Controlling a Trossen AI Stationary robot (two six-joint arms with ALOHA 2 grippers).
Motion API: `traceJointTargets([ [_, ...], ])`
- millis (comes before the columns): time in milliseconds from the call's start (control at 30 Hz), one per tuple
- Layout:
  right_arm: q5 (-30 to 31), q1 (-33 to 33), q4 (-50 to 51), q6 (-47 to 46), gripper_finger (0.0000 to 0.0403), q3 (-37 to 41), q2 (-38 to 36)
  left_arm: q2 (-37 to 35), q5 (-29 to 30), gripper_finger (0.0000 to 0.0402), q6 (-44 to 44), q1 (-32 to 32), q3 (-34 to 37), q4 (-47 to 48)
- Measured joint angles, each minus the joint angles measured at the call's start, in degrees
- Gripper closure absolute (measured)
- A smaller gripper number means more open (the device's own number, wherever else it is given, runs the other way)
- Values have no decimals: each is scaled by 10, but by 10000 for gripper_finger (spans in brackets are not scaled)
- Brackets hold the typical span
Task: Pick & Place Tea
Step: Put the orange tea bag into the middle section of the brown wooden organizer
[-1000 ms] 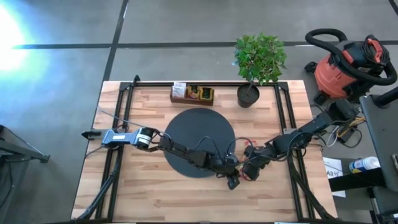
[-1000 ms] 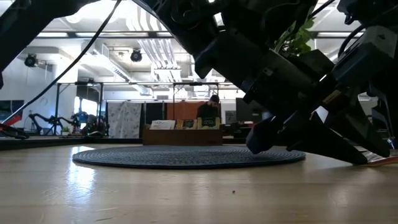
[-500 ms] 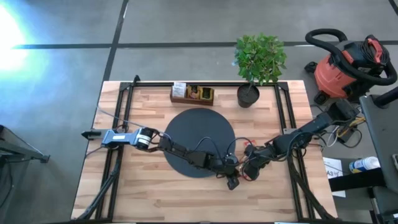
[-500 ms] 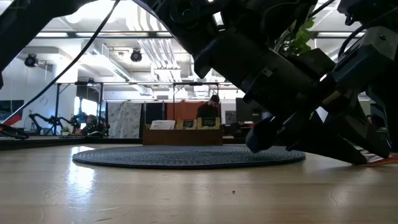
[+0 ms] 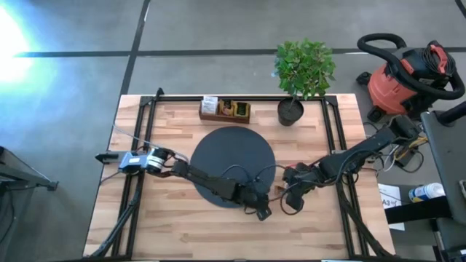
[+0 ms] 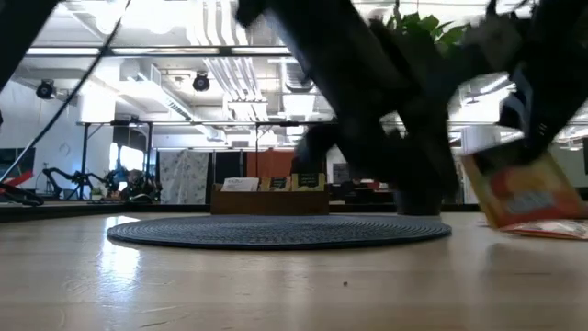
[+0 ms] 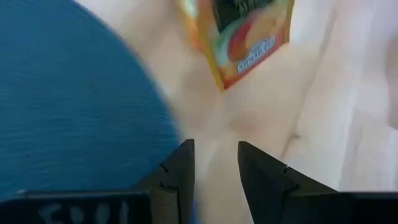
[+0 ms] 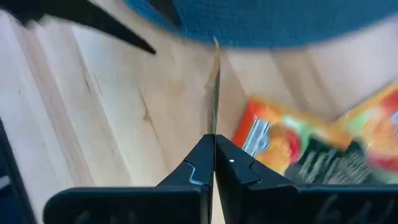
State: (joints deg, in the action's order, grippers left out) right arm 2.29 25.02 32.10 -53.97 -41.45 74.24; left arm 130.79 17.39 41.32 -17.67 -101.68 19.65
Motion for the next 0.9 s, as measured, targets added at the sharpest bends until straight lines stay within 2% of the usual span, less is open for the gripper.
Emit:
traceJointTargets([
  [200,61,-2,7,126,394,-53,0,-107,172,284,79,-32,37,101],
  [467,99,-61,6,310,394,-130,2,-297,321,284,231,-62,173,125],
  [600,99,-113,2,380,394,-167,4,-395,377,284,294,-68,265,128],
  [700,85,-155,1,427,394,-196,17,-471,399,284,332,-65,338,127],
  [900,48,-230,-7,529,394,-265,90,-603,433,284,398,-52,467,120],
])
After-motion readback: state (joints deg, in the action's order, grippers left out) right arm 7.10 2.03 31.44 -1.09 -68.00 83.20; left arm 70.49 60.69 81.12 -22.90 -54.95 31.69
